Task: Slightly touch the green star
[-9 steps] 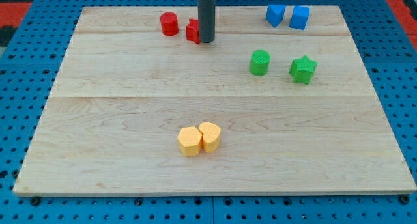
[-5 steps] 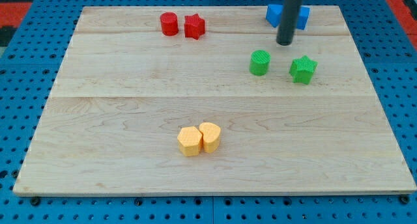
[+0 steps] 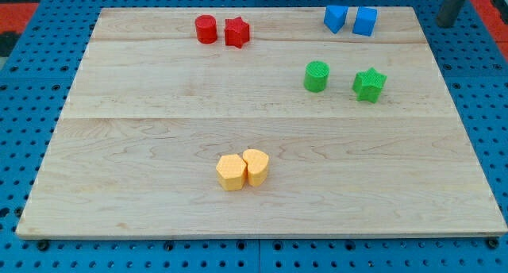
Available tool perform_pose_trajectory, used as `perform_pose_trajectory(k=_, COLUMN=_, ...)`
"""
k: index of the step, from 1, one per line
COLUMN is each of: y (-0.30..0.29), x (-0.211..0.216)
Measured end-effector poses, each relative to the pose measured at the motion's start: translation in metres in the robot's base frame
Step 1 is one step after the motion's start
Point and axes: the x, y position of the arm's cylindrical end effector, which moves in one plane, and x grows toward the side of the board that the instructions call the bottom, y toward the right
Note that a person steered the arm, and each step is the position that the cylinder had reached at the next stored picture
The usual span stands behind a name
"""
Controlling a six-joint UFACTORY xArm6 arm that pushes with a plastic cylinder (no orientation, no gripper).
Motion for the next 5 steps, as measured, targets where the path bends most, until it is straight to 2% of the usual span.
perform_pose_trajectory(k=1, y=-0.0007, x=-0.0101)
perform_pose_trajectory(k=5, y=-0.0066, x=-0.0024)
